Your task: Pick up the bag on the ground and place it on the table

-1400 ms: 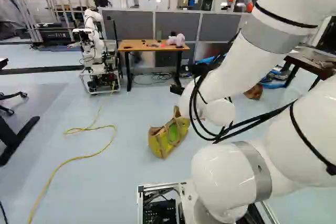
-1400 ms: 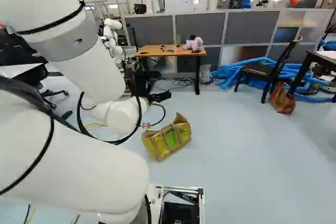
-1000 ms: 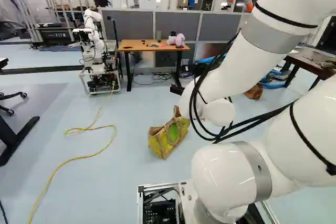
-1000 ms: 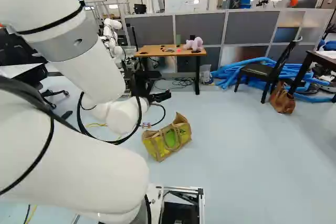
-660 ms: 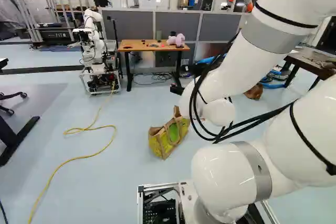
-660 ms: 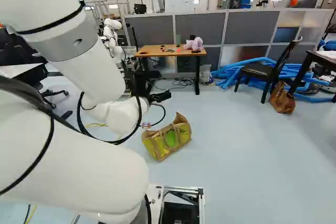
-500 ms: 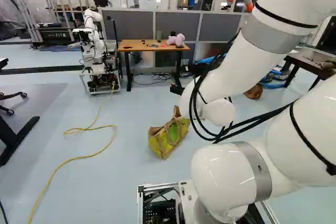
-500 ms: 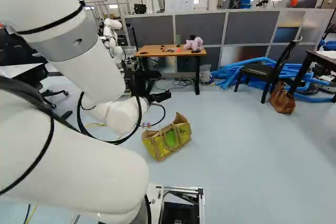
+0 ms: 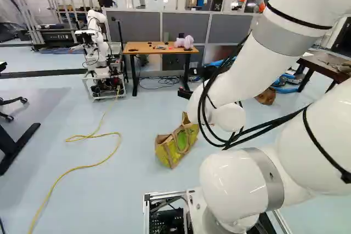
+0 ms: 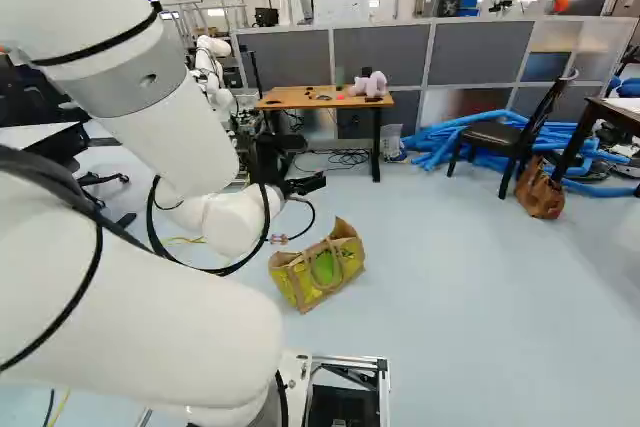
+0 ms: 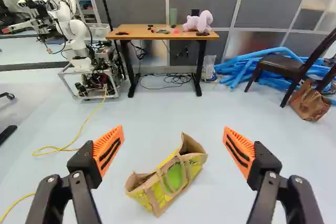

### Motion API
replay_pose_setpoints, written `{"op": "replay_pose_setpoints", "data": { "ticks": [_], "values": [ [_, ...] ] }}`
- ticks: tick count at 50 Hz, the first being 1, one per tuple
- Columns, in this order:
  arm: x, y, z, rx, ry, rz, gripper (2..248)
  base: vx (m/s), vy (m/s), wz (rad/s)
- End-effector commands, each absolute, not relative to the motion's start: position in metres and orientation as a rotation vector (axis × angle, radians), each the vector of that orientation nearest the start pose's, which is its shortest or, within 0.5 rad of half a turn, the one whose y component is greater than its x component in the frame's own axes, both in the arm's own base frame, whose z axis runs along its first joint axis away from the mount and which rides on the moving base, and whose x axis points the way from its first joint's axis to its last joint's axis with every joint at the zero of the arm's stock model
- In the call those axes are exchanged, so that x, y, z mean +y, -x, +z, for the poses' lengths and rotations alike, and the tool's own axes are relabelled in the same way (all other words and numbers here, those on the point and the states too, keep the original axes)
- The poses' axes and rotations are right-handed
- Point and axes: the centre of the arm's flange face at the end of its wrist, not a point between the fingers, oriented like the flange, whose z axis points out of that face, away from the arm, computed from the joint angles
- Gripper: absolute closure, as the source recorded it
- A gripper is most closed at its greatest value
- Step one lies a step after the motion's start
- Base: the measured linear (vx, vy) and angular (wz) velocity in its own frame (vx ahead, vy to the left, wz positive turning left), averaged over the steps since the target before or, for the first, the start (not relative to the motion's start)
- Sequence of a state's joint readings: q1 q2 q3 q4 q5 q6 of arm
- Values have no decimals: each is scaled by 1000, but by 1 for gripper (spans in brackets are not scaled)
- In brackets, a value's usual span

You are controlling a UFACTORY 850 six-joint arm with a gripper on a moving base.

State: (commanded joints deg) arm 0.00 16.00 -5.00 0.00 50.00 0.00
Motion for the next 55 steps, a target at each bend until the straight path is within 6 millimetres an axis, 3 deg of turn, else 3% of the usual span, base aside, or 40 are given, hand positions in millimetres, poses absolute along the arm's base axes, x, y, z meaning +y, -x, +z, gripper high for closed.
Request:
{"op": "replay_pose_setpoints", "data": {
  "ticks": [27,55],
  "values": [
    [0,-270,366,0,2558,-1824,3,100,40,174],
    [0,-270,366,0,2558,-1824,3,75,4,4]
  ]
}}
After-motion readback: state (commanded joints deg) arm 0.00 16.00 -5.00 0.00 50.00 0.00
